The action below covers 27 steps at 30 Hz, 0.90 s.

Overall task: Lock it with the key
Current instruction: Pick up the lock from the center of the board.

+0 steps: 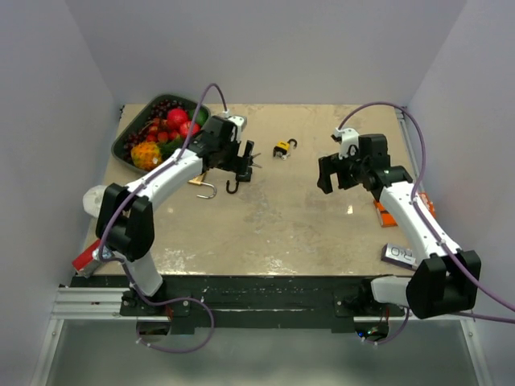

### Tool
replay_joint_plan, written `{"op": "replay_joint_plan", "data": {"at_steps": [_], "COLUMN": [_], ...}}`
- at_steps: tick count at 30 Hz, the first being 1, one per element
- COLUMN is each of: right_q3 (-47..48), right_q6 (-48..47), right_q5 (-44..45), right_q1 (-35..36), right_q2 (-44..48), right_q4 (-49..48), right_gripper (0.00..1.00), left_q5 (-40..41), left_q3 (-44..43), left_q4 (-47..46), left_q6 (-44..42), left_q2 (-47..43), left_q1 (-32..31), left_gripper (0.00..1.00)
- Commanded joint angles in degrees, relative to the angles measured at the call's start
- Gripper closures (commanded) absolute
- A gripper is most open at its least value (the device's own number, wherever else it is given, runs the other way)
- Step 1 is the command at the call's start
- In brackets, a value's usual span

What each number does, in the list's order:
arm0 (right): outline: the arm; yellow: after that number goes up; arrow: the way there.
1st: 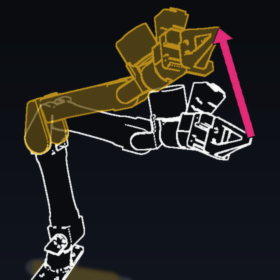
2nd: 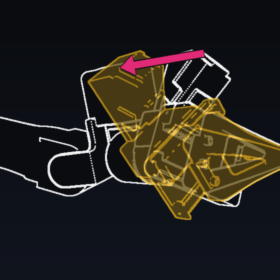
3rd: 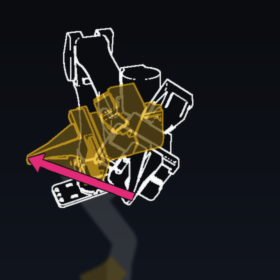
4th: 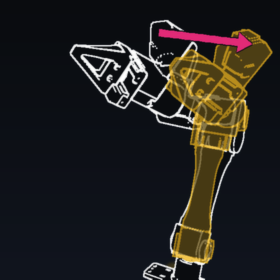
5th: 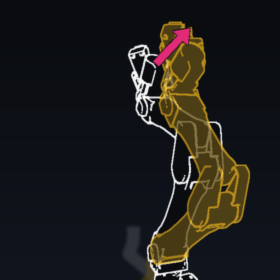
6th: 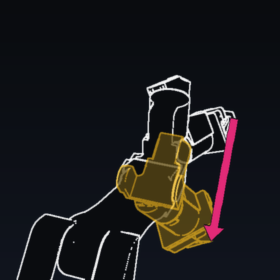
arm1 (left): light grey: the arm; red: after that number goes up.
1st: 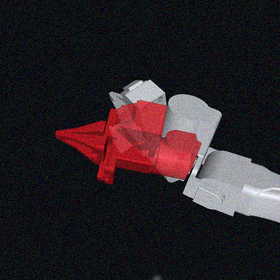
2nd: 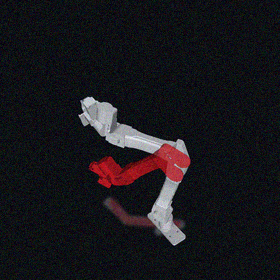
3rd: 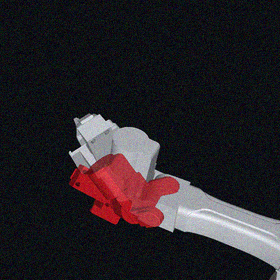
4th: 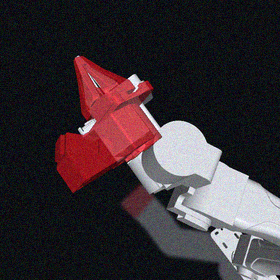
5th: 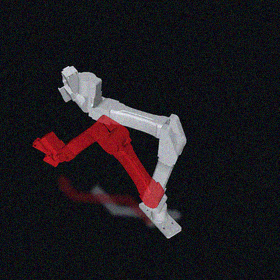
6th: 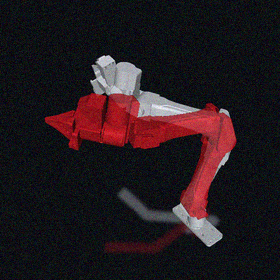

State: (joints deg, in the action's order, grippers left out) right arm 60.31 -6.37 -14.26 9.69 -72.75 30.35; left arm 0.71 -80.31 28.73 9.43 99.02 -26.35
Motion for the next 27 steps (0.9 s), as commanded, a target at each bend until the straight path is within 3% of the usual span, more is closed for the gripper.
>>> {"op": "replay_joint_plan", "data": {"at_steps": [1, 10, 27], "right_q3": [2.53, 1.91, 1.83], "right_q6": [0.92, 2.33, 2.68], "right_q5": [0.90, 0.99, 2.48], "right_q1": [-0.11, -0.03, -0.03], "right_q2": [-1.52, -2.39, -3.98], "right_q4": [-0.73, -1.87, -2.49], "right_gripper": [0.01, 0.01, 0.01], "left_q5": [9.47, 13.26, 14.85], "left_q3": [-3.62, -2.04, -2.48], "left_q4": [-4.91, -9.31, -14.49], "left_q6": [8.39, 14.03, 12.28], "left_q2": [3.80, 10.13, 18.31], "left_q1": [-3.09, -4.58, -6.43], "left_gripper": [0.01, 0.02, 0.08]}}
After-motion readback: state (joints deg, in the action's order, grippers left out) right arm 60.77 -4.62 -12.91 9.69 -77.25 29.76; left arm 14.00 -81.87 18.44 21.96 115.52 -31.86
